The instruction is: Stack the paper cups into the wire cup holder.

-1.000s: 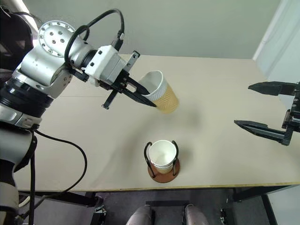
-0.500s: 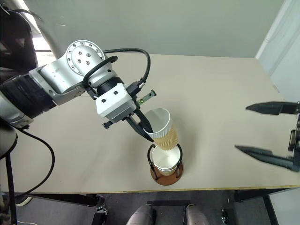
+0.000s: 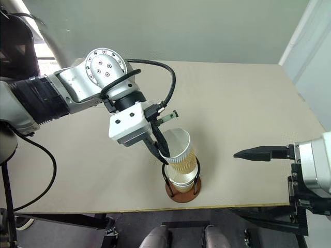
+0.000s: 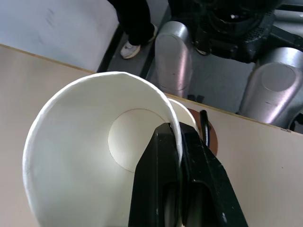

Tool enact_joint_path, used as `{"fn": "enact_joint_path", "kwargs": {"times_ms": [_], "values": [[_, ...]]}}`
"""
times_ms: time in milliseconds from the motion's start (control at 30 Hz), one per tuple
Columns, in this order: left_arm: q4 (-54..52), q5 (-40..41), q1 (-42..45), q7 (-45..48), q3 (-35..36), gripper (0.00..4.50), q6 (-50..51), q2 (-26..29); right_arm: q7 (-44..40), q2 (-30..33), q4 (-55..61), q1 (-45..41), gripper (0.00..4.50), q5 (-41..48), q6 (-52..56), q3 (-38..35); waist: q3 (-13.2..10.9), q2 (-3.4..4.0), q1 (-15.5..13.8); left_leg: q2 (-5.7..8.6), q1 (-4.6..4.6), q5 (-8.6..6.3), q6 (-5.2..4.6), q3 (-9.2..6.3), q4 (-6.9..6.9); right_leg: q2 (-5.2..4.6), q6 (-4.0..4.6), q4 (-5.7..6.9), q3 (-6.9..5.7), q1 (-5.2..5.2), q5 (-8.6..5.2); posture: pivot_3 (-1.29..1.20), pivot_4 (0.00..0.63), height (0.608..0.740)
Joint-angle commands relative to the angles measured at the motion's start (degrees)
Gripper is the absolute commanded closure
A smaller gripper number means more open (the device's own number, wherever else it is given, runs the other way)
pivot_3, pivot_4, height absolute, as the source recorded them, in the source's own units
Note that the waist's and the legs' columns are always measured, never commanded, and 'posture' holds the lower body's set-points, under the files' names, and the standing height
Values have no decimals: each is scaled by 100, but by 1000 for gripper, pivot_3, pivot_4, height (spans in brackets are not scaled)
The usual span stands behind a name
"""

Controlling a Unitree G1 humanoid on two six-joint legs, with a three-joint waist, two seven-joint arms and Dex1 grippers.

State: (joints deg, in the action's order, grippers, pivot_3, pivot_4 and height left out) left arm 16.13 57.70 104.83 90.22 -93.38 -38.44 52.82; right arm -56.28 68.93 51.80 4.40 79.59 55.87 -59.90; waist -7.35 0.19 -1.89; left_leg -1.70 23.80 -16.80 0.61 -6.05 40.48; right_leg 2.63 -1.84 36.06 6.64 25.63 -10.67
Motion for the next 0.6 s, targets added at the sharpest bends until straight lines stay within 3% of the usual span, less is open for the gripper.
{"fn": "enact_joint_path", "kwargs": {"times_ms": [33, 333, 600], "values": [[105, 190, 239, 228, -54, 4472, -208, -12, 107, 57, -2, 67, 0, -67, -100, -140, 0, 0, -1, -3, 2, -1, -1, -2, 2, -3, -1, 0, 2, 0, 1, 0, 150, 740], [-41, 267, 389, 228, -524, 4472, -468, 11, 240, 33, 20, 133, 0, -220, -284, 35, -1, 1, -1, -3, 8, -15, -7, 1, 12, -1, -41, -1, -6, 5, 26, 0, 150, 740], [99, 226, 274, 228, -370, 4472, -445, -152, 187, 19, 4, 248, 0, -287, -314, -29, 0, 1, -10, -4, 17, -17, -10, 0, 21, -8, -49, -2, -5, 7, 31, 0, 150, 740]]}}
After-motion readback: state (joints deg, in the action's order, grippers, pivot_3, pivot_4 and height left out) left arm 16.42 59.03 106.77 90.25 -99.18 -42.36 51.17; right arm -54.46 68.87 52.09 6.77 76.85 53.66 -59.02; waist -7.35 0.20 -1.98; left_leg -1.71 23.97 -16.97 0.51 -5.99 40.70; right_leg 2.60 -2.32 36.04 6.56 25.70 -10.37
